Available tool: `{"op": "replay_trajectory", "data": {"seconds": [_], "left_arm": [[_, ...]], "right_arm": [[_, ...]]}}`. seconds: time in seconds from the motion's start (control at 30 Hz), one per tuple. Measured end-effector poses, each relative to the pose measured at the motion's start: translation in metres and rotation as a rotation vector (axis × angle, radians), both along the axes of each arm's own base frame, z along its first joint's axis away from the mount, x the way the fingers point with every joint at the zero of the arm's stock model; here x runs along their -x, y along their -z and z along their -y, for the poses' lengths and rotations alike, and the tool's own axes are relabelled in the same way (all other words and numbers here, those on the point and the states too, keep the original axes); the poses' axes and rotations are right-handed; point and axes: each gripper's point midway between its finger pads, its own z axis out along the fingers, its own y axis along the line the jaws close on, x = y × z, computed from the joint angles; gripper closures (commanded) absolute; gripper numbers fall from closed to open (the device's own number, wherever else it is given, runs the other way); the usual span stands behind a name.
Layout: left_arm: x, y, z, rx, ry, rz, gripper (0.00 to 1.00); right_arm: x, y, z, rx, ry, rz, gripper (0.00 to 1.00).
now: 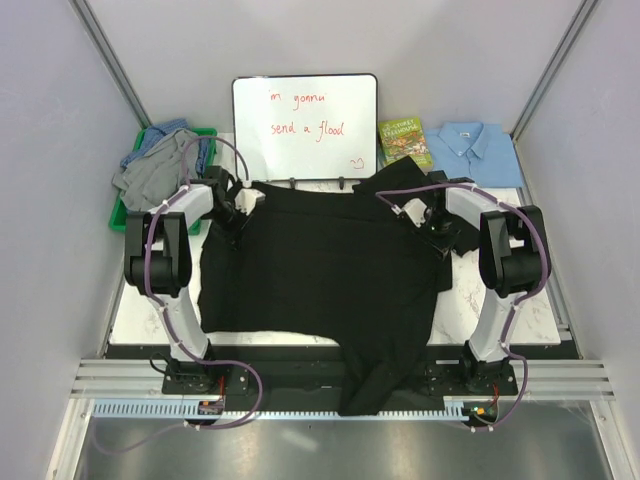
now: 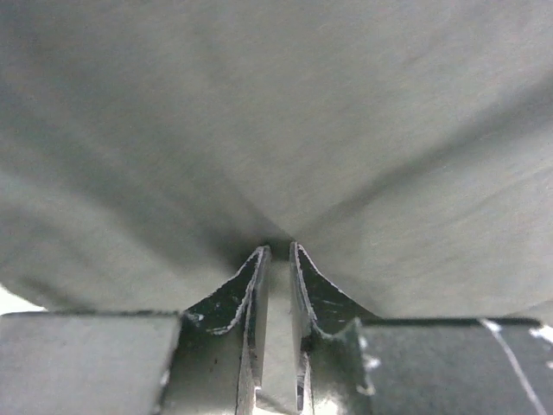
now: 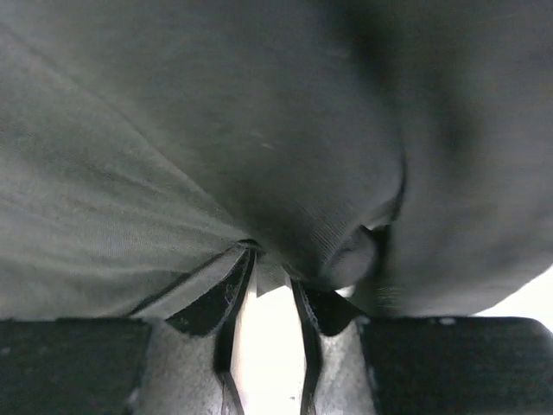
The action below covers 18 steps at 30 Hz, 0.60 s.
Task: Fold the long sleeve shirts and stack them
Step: Flatten the shirt out
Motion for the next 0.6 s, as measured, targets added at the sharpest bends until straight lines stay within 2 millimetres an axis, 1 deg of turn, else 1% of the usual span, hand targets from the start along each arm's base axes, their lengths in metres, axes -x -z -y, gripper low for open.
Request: {"op": "replay_trajectory", "data": {"seconds": [0.07,0.1,0.13,0.2,0.27,0.33,0.37,0.43,0.5,0.53,0.57,0.6], "left_arm": [[-0.017,-0.003,-0.003,-0.005,-0.010,0.032,0.73],[-0.024,-0.004,-0.003,-0.001,-0.009,0.048,0.71],[-0.027,-0.006,-0.002,0.007,-0.007,0.057,0.68],[-0.026,-0.010,0.003,0.030,0.009,0.061,0.66],[-0.018,-0.018,0.012,0.061,0.039,0.061,0.64],[-0.006,-0.028,0.022,0.092,0.070,0.066,0.64],[-0.001,-0.035,0.026,0.104,0.084,0.073,0.65],[0.001,-0.044,0.033,0.124,0.105,0.087,0.66],[0.000,-0.043,0.034,0.128,0.110,0.087,0.67],[0.000,-0.041,0.034,0.127,0.110,0.082,0.67],[0.001,-0.035,0.033,0.123,0.112,0.073,0.68],[0.002,-0.032,0.033,0.119,0.113,0.068,0.68]], "right_arm": [[-0.024,-0.003,0.008,0.016,0.014,0.055,0.69],[-0.034,-0.004,0.012,0.021,0.019,0.081,0.66],[-0.041,-0.007,0.016,0.021,0.016,0.104,0.65],[-0.043,-0.015,0.019,0.008,0.007,0.114,0.62],[-0.036,-0.026,0.014,-0.028,-0.011,0.108,0.61],[-0.027,-0.045,-0.002,-0.079,-0.041,0.118,0.61],[-0.025,-0.055,-0.014,-0.106,-0.064,0.136,0.61],[-0.021,-0.065,-0.038,-0.146,-0.105,0.154,0.61],[-0.017,-0.062,-0.059,-0.174,-0.138,0.142,0.62],[-0.015,-0.056,-0.067,-0.179,-0.149,0.125,0.62],[-0.013,-0.046,-0.072,-0.181,-0.156,0.102,0.62],[-0.011,-0.036,-0.073,-0.176,-0.156,0.080,0.62]]}}
